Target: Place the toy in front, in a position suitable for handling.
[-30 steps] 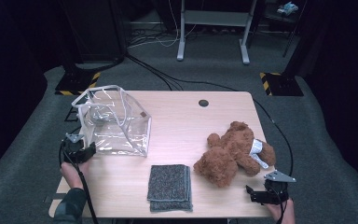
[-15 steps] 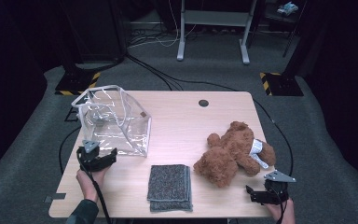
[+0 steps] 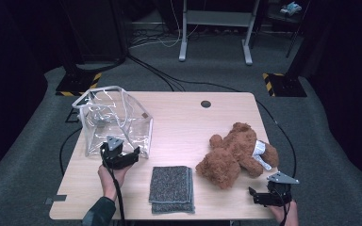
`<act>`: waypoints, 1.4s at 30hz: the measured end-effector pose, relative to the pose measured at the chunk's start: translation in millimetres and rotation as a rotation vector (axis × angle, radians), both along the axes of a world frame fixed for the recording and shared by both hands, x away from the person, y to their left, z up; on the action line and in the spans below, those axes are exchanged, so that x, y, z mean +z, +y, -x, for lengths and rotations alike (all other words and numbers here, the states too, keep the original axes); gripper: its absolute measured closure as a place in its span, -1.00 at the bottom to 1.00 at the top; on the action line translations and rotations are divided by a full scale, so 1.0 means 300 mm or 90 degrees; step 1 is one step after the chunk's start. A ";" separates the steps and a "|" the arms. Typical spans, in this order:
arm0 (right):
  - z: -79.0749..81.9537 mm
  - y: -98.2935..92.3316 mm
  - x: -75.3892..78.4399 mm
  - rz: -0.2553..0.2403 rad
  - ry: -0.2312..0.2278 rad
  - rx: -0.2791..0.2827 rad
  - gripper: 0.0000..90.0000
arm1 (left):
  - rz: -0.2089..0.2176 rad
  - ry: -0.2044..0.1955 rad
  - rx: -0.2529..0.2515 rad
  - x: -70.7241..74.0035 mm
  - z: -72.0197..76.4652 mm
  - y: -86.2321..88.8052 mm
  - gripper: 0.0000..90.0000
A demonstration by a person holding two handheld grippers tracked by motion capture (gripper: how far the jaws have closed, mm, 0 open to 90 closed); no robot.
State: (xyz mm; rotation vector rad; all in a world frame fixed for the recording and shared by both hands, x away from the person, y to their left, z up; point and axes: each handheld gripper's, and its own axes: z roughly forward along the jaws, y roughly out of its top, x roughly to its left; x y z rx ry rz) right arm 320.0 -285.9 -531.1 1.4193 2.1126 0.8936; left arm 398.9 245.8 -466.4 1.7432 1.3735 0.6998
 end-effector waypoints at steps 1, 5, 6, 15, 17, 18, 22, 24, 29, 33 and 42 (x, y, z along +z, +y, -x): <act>0.000 0.000 0.000 0.000 0.000 0.000 -1.00 | -0.002 -0.003 0.001 -0.004 -0.008 -0.003 -0.19; 0.000 0.000 0.000 -0.001 0.000 -0.001 -1.00 | -0.005 0.000 -0.004 -0.026 -0.036 0.011 0.20; 0.000 0.000 0.000 -0.001 0.000 -0.001 -1.00 | 0.009 0.001 -0.007 -0.032 -0.041 0.015 0.26; 0.000 0.000 0.000 -0.001 0.000 -0.001 -1.00 | 0.004 -0.013 -0.086 -0.048 -0.083 0.049 0.54; 0.000 0.000 0.000 -0.001 0.000 -0.001 -1.00 | 0.007 -0.002 -0.098 -0.045 -0.099 0.062 0.55; 0.000 0.000 0.000 -0.001 0.000 -0.001 -1.00 | 0.007 -0.002 -0.098 -0.045 -0.099 0.062 0.55; 0.000 0.000 0.000 -0.001 0.000 -0.001 -1.00 | 0.011 0.013 -0.102 -0.041 -0.133 0.083 0.55; 0.000 0.000 0.000 -0.001 0.000 -0.002 -1.00 | 0.021 0.024 -0.098 -0.040 -0.158 0.098 0.55; 0.000 0.000 0.000 -0.001 0.000 -0.002 -1.00 | 0.005 0.028 -0.100 -0.036 -0.188 0.106 0.55; 0.000 0.000 0.000 -0.001 0.000 -0.002 -1.00 | 0.008 0.041 -0.103 -0.030 -0.217 0.120 0.54; 0.000 0.000 0.000 -0.001 0.000 -0.003 -1.00 | -0.012 0.051 -0.111 -0.025 -0.282 0.154 0.53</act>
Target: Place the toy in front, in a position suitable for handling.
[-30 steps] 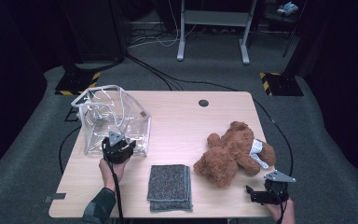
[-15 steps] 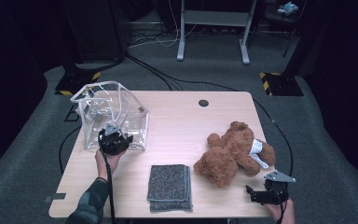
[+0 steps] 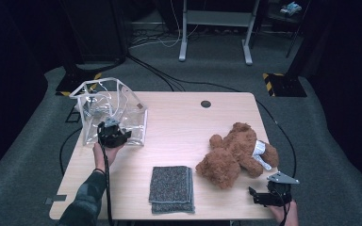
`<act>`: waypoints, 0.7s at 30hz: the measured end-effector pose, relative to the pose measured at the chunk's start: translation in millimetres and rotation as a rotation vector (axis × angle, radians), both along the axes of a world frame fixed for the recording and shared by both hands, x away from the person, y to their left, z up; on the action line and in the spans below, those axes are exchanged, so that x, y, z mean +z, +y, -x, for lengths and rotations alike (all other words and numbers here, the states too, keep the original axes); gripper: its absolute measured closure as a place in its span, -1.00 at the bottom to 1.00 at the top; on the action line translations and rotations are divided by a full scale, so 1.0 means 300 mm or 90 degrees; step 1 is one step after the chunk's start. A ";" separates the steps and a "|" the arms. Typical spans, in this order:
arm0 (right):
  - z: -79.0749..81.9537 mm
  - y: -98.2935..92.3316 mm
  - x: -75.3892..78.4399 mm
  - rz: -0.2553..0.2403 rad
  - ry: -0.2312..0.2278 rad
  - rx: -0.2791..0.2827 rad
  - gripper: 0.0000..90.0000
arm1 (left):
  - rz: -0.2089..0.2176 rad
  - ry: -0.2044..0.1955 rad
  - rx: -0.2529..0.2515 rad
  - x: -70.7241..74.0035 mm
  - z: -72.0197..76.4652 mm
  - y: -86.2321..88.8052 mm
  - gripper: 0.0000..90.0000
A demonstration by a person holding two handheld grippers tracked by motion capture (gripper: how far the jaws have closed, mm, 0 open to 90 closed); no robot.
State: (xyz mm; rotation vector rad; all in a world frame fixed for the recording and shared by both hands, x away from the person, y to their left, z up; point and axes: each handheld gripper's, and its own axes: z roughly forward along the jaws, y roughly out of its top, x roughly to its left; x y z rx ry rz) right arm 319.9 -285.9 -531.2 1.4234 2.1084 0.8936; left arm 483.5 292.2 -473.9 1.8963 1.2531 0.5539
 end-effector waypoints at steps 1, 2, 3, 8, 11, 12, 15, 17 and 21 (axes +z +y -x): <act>0.000 0.000 0.000 0.000 0.000 0.000 -1.00 | 0.000 0.000 0.000 0.000 0.000 0.000 0.52; 0.000 0.000 0.000 0.000 0.000 0.000 -1.00 | 0.005 0.005 0.000 0.003 -0.007 0.005 0.52; 0.000 0.000 0.000 0.000 0.000 -0.001 -1.00 | -0.001 0.004 0.000 0.006 -0.020 0.008 0.50; 0.000 0.000 0.000 0.000 0.000 -0.001 -1.00 | -0.008 0.000 0.026 0.009 -0.024 0.007 0.09; 0.000 -0.001 -0.001 0.000 -0.001 -0.002 -1.00 | -0.002 -0.004 0.057 0.015 -0.008 0.013 -0.09; 0.000 -0.001 0.000 0.000 -0.001 -0.002 -1.00 | 0.005 -0.010 0.077 0.022 0.007 0.022 -0.21; 0.000 -0.001 0.000 0.000 -0.001 -0.002 -1.00 | -0.006 -0.025 0.091 0.021 0.031 0.029 -0.28; 0.000 -0.001 0.000 0.000 -0.001 -0.002 -1.00 | -0.005 -0.028 0.092 0.019 0.037 0.031 -0.30; -0.001 -0.001 0.000 0.000 -0.001 -0.002 -1.00 | 0.015 -0.025 0.098 0.004 0.039 0.035 -0.38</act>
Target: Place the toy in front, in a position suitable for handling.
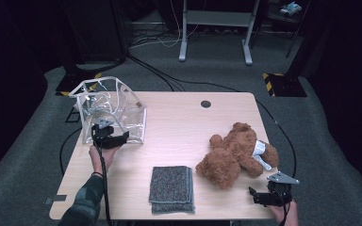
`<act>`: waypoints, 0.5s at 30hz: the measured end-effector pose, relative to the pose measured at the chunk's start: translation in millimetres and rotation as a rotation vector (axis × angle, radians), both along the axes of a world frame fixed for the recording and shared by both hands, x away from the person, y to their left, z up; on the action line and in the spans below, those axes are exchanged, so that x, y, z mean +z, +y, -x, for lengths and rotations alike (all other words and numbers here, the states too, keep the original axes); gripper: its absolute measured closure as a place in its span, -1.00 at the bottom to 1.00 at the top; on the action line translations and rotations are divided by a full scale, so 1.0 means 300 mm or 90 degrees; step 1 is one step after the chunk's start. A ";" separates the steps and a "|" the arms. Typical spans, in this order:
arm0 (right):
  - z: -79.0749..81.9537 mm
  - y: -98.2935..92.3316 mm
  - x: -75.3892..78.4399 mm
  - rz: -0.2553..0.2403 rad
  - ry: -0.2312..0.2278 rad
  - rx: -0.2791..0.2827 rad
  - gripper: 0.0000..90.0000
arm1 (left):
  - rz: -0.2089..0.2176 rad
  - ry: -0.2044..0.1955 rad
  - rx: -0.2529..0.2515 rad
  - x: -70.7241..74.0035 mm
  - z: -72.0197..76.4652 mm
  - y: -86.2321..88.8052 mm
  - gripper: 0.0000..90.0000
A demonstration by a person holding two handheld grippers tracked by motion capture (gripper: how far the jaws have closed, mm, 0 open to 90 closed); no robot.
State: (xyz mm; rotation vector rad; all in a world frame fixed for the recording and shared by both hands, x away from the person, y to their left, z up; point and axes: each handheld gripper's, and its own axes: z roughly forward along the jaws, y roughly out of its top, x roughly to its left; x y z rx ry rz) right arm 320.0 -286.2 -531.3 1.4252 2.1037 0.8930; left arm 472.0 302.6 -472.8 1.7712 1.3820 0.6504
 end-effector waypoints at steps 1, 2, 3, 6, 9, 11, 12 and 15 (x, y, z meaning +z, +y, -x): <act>0.000 0.000 0.000 0.000 0.000 0.000 -1.00 | 0.000 0.000 0.000 0.000 0.000 0.000 -0.32; 0.000 0.000 0.000 0.000 0.000 -0.001 -1.00 | 0.004 -0.004 -0.007 0.001 -0.001 0.000 -0.22; 0.000 0.000 0.000 0.000 0.000 -0.001 -1.00 | 0.004 -0.004 -0.007 0.001 -0.001 0.000 -0.09; 0.000 0.000 0.000 -0.001 0.000 -0.001 -1.00 | 0.008 -0.011 -0.027 -0.001 -0.006 -0.005 0.13; 0.000 0.000 0.000 -0.001 0.000 -0.001 -1.00 | -0.008 -0.025 -0.071 -0.002 -0.020 -0.013 0.49; 0.000 0.000 0.000 -0.001 0.000 -0.001 -1.00 | -0.010 -0.027 -0.083 -0.002 -0.024 -0.012 0.54; 0.000 0.000 0.000 -0.001 0.000 -0.001 -1.00 | -0.013 -0.030 -0.090 -0.004 -0.030 -0.011 0.56; 0.001 -0.001 0.001 0.000 0.000 -0.001 -1.00 | -0.006 -0.021 -0.099 -0.001 -0.049 0.004 0.59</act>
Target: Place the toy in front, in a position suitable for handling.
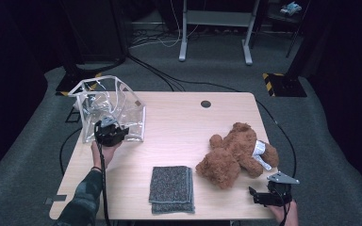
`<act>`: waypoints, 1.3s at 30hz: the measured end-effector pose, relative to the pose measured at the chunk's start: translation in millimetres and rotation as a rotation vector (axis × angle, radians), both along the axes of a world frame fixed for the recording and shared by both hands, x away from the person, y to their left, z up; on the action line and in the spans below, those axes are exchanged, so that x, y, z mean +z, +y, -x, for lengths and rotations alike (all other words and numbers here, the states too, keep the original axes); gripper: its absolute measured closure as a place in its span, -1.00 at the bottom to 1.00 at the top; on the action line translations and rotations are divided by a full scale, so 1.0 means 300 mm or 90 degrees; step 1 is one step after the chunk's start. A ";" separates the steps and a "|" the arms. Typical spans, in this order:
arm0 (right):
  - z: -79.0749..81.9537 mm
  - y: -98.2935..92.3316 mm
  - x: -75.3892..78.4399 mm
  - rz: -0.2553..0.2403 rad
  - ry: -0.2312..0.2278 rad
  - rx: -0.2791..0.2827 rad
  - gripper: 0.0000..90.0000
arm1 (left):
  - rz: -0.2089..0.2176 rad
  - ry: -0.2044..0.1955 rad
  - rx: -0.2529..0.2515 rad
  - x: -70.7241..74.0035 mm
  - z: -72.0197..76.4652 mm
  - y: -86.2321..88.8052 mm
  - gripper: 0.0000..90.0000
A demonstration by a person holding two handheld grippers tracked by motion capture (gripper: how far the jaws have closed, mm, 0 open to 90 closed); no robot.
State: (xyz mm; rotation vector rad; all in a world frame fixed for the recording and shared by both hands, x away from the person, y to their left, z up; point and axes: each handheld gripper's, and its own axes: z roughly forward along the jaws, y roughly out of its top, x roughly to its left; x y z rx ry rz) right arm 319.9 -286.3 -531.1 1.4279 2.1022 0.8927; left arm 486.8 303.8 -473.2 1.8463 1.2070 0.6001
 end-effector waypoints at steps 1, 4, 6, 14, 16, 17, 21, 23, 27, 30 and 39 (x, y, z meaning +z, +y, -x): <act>0.000 0.000 0.000 0.000 0.000 0.000 -1.00 | -0.005 0.004 0.000 0.002 -0.007 0.004 0.59; 0.000 0.001 0.000 -0.001 0.002 -0.001 -1.00 | -0.017 0.002 -0.001 0.005 -0.028 0.011 0.58; 0.000 0.001 0.000 -0.001 0.002 -0.003 -1.00 | -0.010 0.011 -0.003 0.008 -0.050 0.017 0.58; 0.000 0.000 0.001 0.000 0.006 -0.001 -1.00 | -0.015 0.018 -0.005 0.013 -0.099 0.031 0.55; 0.000 0.000 0.001 0.000 0.007 -0.001 -1.00 | -0.017 0.017 -0.005 0.015 -0.107 0.032 0.51; 0.000 0.000 0.001 0.000 0.006 -0.002 -1.00 | -0.026 0.015 -0.002 0.020 -0.109 0.028 0.47; 0.000 0.000 0.001 0.000 0.006 -0.001 -1.00 | -0.030 0.016 0.016 0.025 -0.104 0.023 0.25; 0.000 0.000 0.000 0.000 0.004 -0.003 -1.00 | -0.024 0.016 0.026 0.030 -0.095 0.026 -0.04; -0.001 -0.001 0.001 0.003 0.004 0.000 -1.00 | -0.026 -0.001 0.034 0.039 -0.059 0.040 -0.25; -0.001 -0.001 0.000 0.002 0.002 -0.001 -1.00 | -0.018 0.000 0.034 0.038 -0.031 0.065 -0.40; -0.002 -0.002 0.000 0.003 0.001 0.000 -1.00 | -0.023 0.004 0.089 -0.002 0.011 0.177 -0.40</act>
